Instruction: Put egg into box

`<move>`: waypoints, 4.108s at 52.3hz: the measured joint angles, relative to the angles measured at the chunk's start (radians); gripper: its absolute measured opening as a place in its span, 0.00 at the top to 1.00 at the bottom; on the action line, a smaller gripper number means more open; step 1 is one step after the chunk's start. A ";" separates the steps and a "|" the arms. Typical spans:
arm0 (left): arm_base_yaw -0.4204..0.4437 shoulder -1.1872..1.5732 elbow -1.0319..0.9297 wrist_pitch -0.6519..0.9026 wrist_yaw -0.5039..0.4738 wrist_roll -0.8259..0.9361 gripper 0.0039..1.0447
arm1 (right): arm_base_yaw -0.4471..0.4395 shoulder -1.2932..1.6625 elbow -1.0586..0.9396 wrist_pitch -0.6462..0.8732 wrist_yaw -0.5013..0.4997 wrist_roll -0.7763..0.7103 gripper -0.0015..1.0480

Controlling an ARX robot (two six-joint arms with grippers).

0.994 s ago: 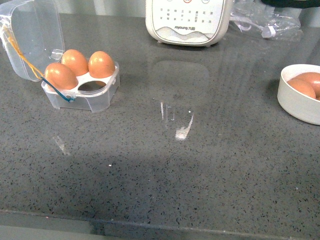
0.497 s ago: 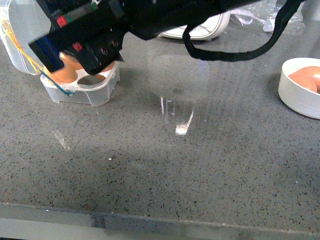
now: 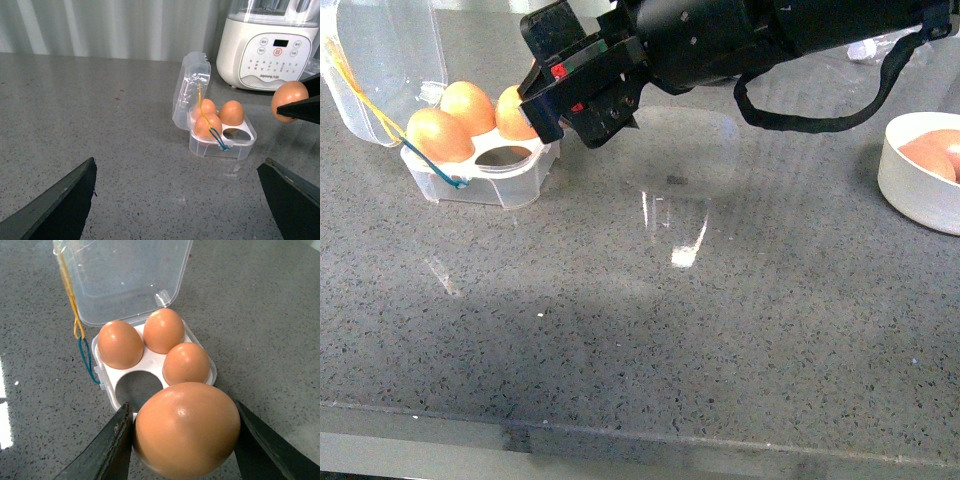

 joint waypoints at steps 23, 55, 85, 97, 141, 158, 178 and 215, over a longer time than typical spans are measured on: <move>0.000 0.000 0.000 0.000 0.000 0.000 0.06 | 0.010 0.093 0.108 0.011 -0.001 0.047 0.54; 0.000 0.000 0.000 0.000 0.000 0.000 0.06 | 0.042 0.153 0.159 0.011 -0.025 0.053 0.54; 0.000 0.000 0.000 0.000 0.000 0.000 0.06 | 0.066 0.219 0.220 -0.010 -0.019 0.050 0.23; 0.000 0.000 0.000 0.000 0.000 0.000 0.06 | 0.056 0.192 0.207 -0.007 -0.006 0.049 0.07; 0.000 0.000 0.000 0.000 0.000 0.000 0.06 | -0.587 -0.742 -0.605 0.148 0.494 0.249 0.07; 0.000 0.000 0.000 0.000 0.000 0.000 0.06 | -0.662 -1.018 -0.894 0.304 0.300 0.296 0.67; 0.000 0.000 0.000 0.000 0.000 0.000 0.06 | -0.541 -1.215 -1.019 0.237 0.415 0.298 0.97; 0.000 0.000 0.000 -0.001 0.000 0.000 0.06 | -0.540 -1.540 -1.106 0.018 0.419 0.298 0.97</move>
